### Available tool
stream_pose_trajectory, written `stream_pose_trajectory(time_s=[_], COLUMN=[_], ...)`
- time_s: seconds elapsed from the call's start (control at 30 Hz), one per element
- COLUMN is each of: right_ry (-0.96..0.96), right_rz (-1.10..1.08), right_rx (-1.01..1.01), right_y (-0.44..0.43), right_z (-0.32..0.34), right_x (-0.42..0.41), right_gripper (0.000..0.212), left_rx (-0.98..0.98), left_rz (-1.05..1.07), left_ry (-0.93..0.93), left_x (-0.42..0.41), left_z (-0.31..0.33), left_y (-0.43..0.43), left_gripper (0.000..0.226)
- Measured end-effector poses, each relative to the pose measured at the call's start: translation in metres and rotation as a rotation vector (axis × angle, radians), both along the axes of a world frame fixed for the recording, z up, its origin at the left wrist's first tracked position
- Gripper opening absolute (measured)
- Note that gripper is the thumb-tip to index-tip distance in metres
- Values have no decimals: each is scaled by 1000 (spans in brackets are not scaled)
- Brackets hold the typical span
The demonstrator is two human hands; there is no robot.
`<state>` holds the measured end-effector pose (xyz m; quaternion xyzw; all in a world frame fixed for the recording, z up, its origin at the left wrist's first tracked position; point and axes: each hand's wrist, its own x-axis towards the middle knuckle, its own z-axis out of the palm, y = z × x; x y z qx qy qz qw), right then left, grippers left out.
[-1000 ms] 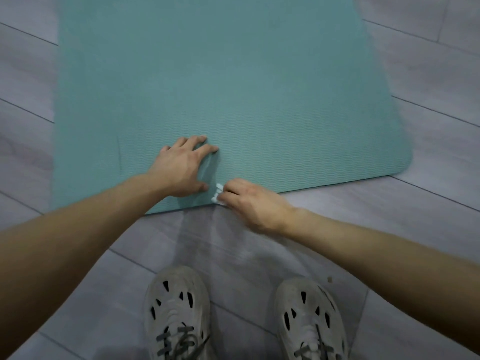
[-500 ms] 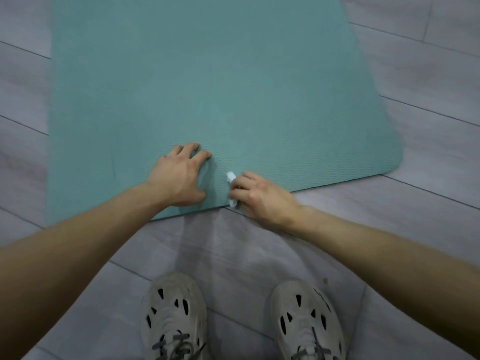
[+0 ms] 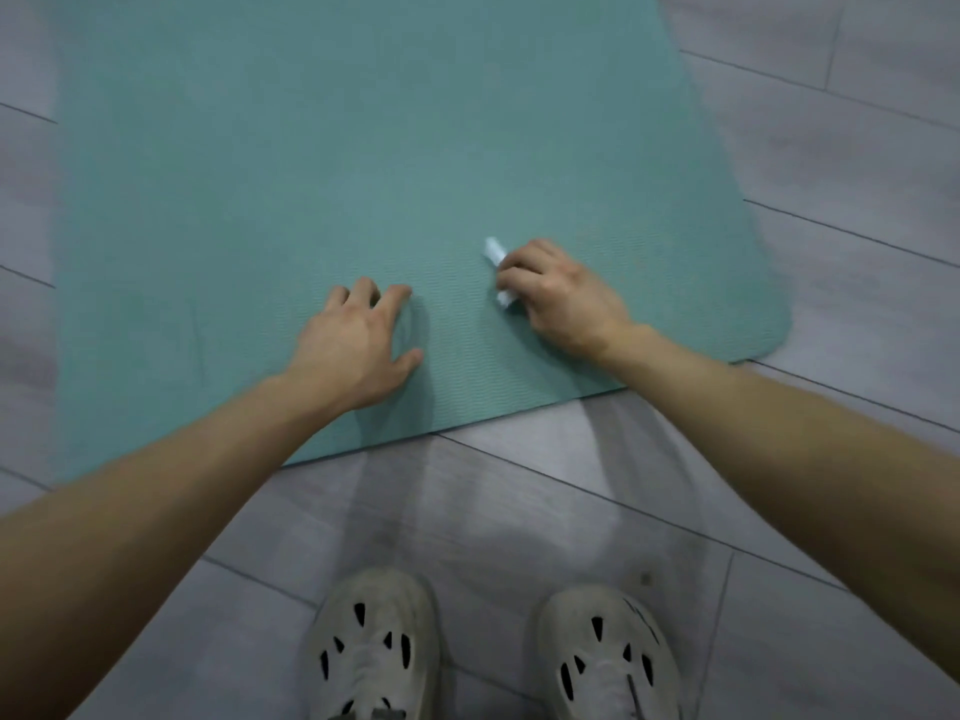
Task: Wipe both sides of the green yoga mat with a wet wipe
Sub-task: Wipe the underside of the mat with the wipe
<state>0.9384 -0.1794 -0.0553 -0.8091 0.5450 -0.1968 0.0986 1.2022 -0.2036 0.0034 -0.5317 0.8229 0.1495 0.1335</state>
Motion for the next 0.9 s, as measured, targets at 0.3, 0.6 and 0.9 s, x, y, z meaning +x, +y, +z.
stream_pose_trajectory(time_s=[0.3, 0.6, 0.9], right_ry=[108, -40, 56], right_rz=[-179, -292, -121], right_rx=[107, 254, 67], right_y=[6, 46, 29], right_z=[21, 22, 8], right_x=[-33, -7, -30], right_gripper=[15, 39, 16], left_rx=[-20, 72, 100], left_rz=[-96, -176, -228], left_ry=[-138, -261, -163], left_x=[-6, -60, -85], left_z=[-1, 24, 5], left_y=[-2, -29, -28], left_gripper=[79, 107, 136])
